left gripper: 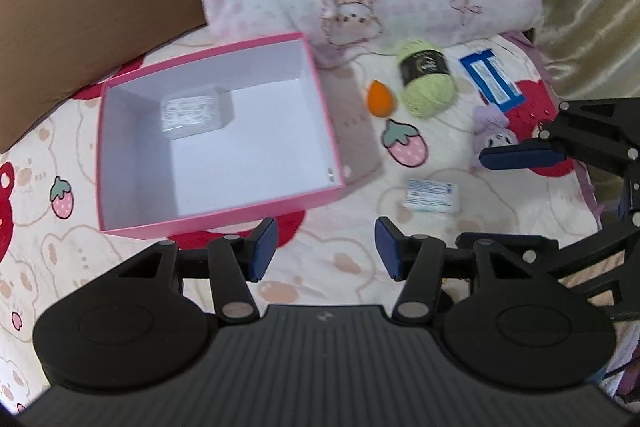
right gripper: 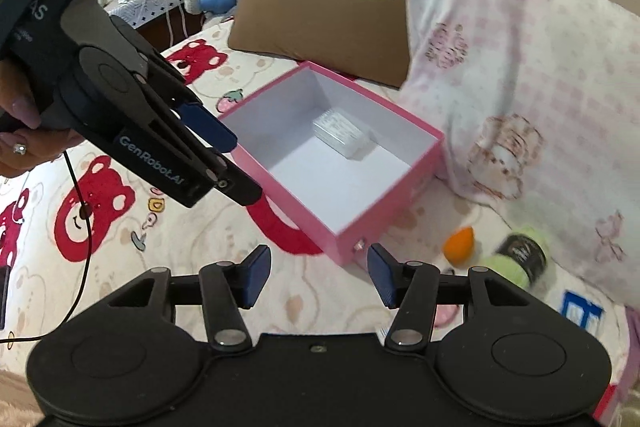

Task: Organize objects
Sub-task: 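Withdraw the left gripper and move it toward the white soap bar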

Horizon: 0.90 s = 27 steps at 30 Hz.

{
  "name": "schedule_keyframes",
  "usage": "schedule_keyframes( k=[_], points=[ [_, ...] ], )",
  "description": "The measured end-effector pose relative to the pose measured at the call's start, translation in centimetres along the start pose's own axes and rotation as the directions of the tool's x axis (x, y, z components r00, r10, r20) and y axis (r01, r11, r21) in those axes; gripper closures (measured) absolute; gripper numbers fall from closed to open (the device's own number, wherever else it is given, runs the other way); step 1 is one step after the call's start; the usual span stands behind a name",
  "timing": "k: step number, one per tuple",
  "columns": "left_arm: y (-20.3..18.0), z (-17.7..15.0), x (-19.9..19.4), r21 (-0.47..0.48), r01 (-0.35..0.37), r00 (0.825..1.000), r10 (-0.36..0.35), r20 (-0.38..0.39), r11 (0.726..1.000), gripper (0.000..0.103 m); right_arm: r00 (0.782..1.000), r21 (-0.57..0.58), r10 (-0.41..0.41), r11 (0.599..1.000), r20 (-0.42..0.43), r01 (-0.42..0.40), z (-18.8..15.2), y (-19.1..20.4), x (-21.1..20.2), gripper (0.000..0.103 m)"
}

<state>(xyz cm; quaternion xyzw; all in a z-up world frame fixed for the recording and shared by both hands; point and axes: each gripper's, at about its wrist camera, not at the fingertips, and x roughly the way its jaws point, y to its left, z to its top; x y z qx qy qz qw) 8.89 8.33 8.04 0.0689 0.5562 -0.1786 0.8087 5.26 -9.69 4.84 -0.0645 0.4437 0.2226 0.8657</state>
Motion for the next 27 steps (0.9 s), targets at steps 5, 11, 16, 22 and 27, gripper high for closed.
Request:
schedule_keyframes(
  k=[5,11,16,22,27],
  points=[
    [-3.1,-0.2,0.6,0.052,0.021,1.000,-0.021,-0.012,0.998,0.050,1.000,0.025,-0.009,1.000,-0.007,0.010,-2.1,-1.3,-1.2,0.043],
    [-5.6,-0.7,2.2,0.073,0.041,0.998,-0.037,-0.044,0.997,0.049,1.000,0.079,-0.005,0.997,0.007,0.004,-5.3,-2.7,-2.2,0.040],
    [-7.3,-1.0,3.8,0.084,0.066,0.997,-0.062,-0.042,0.994,0.049,1.000,0.152,-0.010,0.988,0.028,0.005,-8.5,-4.1,-1.7,0.040],
    [-8.4,-1.1,6.3,0.077,0.107,0.994,-0.103,-0.044,0.991,0.049,0.997,0.208,-0.050,0.978,0.066,0.036,-11.8,-4.6,0.0,0.039],
    [-8.8,-1.5,8.6,0.065,0.119,0.992,-0.117,-0.034,0.991,0.049,0.992,0.262,-0.093,0.963,0.091,0.066,-13.7,-5.8,1.6,0.040]
  ],
)
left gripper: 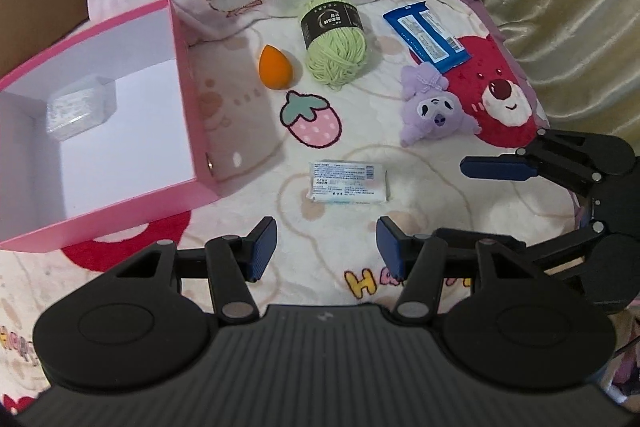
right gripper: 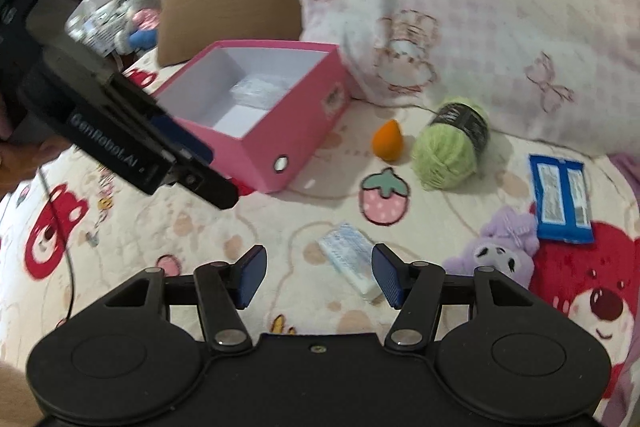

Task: Organize objects
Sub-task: 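Withdraw the left gripper and move it toward the white soap bar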

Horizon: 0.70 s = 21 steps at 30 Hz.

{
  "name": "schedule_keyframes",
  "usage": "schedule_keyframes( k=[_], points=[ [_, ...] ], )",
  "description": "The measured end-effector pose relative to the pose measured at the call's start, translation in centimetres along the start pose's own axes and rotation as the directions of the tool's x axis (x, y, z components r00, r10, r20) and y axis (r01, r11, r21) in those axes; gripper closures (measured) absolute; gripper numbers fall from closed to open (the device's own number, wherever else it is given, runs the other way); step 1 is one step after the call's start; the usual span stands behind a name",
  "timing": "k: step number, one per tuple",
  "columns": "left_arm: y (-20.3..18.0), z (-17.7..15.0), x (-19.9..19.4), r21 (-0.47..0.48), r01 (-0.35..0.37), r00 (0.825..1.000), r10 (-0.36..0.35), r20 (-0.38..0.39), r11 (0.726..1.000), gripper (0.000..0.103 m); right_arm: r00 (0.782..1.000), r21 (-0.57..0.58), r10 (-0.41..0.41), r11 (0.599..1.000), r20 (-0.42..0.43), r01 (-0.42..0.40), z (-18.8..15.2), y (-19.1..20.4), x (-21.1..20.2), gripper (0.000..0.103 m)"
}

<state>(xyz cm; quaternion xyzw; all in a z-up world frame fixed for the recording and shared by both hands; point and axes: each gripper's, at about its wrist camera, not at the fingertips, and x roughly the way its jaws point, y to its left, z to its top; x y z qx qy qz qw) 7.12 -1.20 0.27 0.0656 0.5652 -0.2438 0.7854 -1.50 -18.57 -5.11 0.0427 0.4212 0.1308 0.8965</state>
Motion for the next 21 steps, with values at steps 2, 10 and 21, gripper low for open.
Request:
schedule_keyframes(
  k=[2,10,21],
  points=[
    [0.1,-0.1,1.1,-0.013,0.009,1.000,-0.009,-0.012,1.000,0.049,1.000,0.005,-0.015,1.000,0.008,0.015,-0.5,-0.5,0.5,0.040],
    [0.5,-0.5,4.5,-0.025,0.017,1.000,-0.016,0.015,1.000,0.049,1.000,0.032,0.001,0.999,-0.004,-0.001,-1.8,-1.6,3.3,0.039],
    [0.5,-1.7,8.5,-0.006,0.009,0.993,-0.009,0.117,1.000,0.042,1.000,0.175,-0.026,0.984,-0.001,0.025,-4.5,-2.6,7.4,0.022]
  ],
)
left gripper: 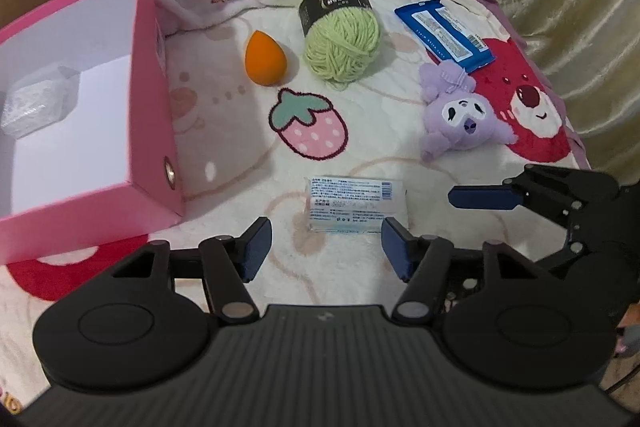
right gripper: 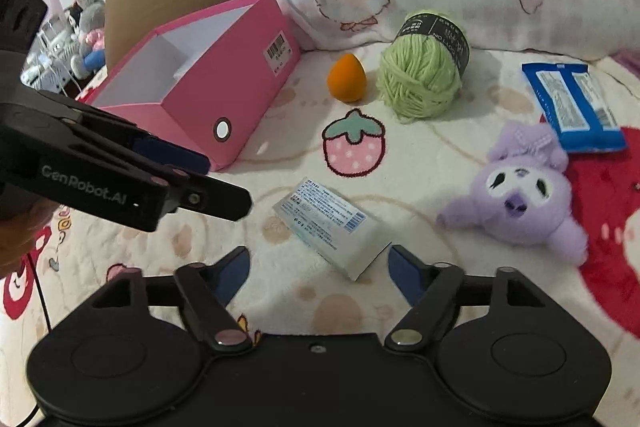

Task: Organize objects
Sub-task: 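Withdraw the left gripper and move it toward the white soap bar, then close the left gripper on the white-and-blue soap bar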

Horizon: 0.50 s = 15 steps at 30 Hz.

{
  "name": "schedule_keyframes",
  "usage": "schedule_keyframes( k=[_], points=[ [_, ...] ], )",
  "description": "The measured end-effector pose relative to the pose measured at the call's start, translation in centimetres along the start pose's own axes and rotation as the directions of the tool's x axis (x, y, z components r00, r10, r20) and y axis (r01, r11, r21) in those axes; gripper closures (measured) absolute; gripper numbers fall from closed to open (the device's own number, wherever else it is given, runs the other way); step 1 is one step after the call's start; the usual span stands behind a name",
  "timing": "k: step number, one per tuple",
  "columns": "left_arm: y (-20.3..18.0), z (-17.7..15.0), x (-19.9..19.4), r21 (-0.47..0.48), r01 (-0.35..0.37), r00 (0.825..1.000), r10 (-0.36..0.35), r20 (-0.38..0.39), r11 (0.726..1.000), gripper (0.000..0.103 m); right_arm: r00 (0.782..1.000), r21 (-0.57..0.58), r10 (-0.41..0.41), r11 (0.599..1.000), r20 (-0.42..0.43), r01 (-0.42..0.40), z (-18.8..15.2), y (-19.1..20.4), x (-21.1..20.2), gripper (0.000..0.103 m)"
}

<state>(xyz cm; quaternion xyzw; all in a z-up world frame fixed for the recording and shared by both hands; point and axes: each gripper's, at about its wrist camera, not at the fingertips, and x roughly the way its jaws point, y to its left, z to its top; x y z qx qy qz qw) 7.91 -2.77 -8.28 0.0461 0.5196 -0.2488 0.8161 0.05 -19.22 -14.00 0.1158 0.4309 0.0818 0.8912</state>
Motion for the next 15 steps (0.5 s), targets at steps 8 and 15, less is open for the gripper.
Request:
schedule_keyframes(
  k=[8,15],
  points=[
    [0.6,-1.1,2.5,-0.007,-0.001,0.996,0.002,0.088,1.000,0.037,0.998,-0.044,-0.042,0.998,0.037,0.043,-1.8,0.3,1.8,0.022],
    [1.6,-2.1,4.5,-0.074,0.027,0.996,-0.020,0.089,0.997,0.035,1.000,0.026,0.009,1.000,0.011,-0.009,-2.0,-0.5,2.4,0.022]
  ],
)
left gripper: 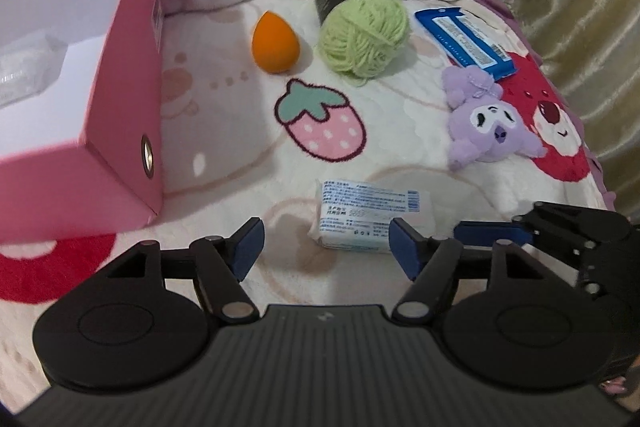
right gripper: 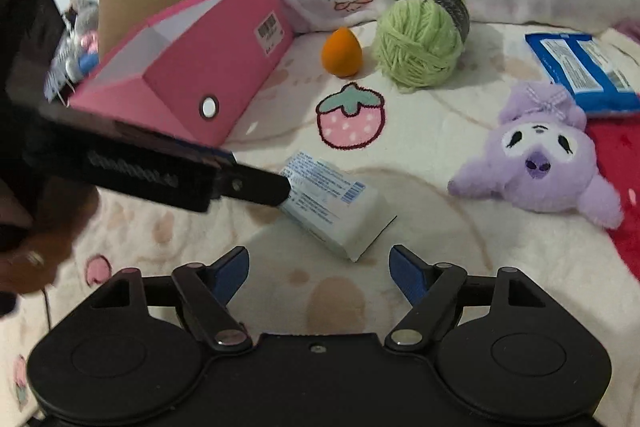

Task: Organize objects

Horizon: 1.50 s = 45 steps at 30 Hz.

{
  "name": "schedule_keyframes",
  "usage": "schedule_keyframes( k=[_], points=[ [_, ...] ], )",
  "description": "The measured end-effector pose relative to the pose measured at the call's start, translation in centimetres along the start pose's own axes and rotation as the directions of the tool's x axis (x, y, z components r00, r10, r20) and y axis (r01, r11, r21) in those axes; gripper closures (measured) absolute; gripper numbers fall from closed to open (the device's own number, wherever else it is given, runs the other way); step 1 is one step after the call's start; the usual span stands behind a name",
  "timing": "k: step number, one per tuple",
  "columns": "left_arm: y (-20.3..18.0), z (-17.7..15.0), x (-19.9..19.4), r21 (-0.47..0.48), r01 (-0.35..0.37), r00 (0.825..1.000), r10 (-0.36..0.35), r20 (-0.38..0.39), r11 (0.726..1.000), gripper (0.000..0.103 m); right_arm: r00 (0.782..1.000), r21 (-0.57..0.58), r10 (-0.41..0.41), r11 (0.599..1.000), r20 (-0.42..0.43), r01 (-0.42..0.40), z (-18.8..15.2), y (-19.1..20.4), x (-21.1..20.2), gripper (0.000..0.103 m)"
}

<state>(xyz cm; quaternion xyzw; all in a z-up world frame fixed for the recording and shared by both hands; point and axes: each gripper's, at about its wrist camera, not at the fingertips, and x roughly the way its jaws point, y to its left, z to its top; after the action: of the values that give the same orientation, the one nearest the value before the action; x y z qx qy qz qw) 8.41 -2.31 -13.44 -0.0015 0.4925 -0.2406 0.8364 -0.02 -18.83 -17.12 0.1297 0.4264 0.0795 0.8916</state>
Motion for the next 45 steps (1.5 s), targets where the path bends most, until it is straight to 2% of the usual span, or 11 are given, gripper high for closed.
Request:
schedule_keyframes(
  k=[8,11,12,14,17,20,22,25,32,39,45],
  points=[
    [0.2,-0.3,1.4,-0.051,0.008,1.000,-0.007,0.021,0.999,0.035,1.000,-0.026,-0.009,1.000,0.014,0.009,0.1,0.5,0.8,0.023],
    [-0.1,-0.3,1.9,-0.080,0.047,0.999,-0.046,0.006,0.996,0.048,0.999,-0.069,-0.029,0.997,0.019,0.031,0.1,0.7,1.2,0.039],
    [-0.1,-0.2,2.2,-0.108,0.081,0.997,-0.083,-0.011,0.991,0.054,0.999,-0.073,-0.034,0.997,0.019,0.036,0.2,0.6,1.3,0.042],
    [0.0,-0.3,2.5,-0.163,0.105,0.994,-0.110,-0.022,0.981,0.054,0.998,-0.075,-0.063,0.995,0.031,0.065,0.4,0.3,1.3,0.051],
    [-0.2,-0.3,2.3,-0.203,0.145,0.988,-0.151,-0.018,0.968,0.060,0.995,-0.073,-0.096,0.992,0.036,0.099,0.8,-0.3,1.3,0.051],
    [0.6,-0.4,2.9,-0.324,0.203,0.974,-0.223,-0.025,0.924,0.063,0.992,-0.061,-0.124,0.990,0.036,0.126,0.8,-1.0,1.2,0.051],
    [0.6,-0.3,3.1,-0.325,0.181,0.978,-0.205,-0.041,0.928,0.076,0.994,-0.050,-0.110,0.993,0.023,0.111,0.8,-1.5,1.3,0.050],
    [0.7,-0.2,3.2,-0.318,0.158,0.982,-0.182,-0.047,0.935,0.082,0.995,-0.020,-0.096,0.995,0.018,0.097,0.8,-1.9,1.5,0.046],
    [0.2,0.0,3.3,-0.299,0.111,0.993,-0.116,0.003,0.948,0.082,0.997,-0.012,-0.068,0.998,0.031,0.068,0.6,-2.0,2.0,0.037],
    [-1.7,0.3,3.0,-0.259,0.056,0.998,-0.057,0.005,0.964,0.082,0.996,-0.032,-0.075,0.997,0.051,0.077,0.3,-2.0,2.2,0.039],
    [-2.5,0.0,2.5,-0.271,0.041,0.999,-0.045,-0.006,0.962,0.081,0.995,-0.052,-0.087,0.995,0.054,0.090,0.2,-1.8,1.9,0.039]
  ],
)
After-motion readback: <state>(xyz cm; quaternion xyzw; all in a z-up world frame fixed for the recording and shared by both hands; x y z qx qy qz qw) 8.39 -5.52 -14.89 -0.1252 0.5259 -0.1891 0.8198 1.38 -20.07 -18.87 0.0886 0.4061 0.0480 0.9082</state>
